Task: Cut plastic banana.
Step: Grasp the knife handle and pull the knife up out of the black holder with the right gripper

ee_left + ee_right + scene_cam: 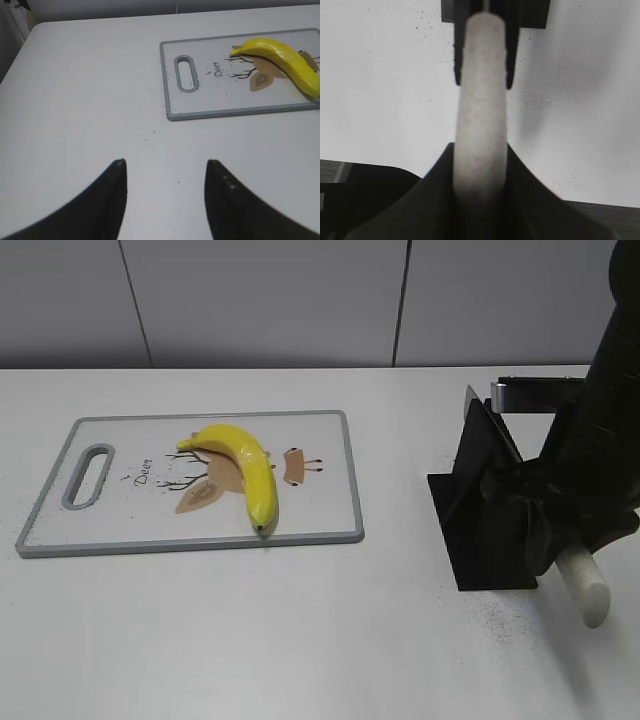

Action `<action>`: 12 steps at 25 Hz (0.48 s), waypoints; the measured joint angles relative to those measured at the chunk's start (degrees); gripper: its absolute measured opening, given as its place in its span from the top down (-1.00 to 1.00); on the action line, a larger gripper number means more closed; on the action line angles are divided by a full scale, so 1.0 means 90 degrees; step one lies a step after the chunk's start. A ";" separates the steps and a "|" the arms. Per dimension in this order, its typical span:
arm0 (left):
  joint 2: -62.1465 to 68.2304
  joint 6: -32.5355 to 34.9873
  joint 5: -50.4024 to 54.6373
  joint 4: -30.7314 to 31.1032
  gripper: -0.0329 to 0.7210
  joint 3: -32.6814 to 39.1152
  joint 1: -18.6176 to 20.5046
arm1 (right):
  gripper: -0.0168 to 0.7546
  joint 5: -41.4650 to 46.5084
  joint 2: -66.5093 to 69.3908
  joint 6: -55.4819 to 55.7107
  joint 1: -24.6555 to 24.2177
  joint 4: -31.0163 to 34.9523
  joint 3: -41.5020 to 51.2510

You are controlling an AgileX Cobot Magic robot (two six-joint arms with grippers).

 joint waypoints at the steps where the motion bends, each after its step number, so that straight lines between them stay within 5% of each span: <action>1: 0.0000 0.0000 0.0000 0.0000 -0.38 0.0000 0.0000 | 0.47 0.0000 -0.0029 0.0005 0.0000 0.0006 0.0000; 12: 0.0000 0.0000 0.0000 0.0000 -0.38 0.0000 0.0000 | 0.47 0.0015 -0.0932 0.0238 0.0005 -0.0041 0.0000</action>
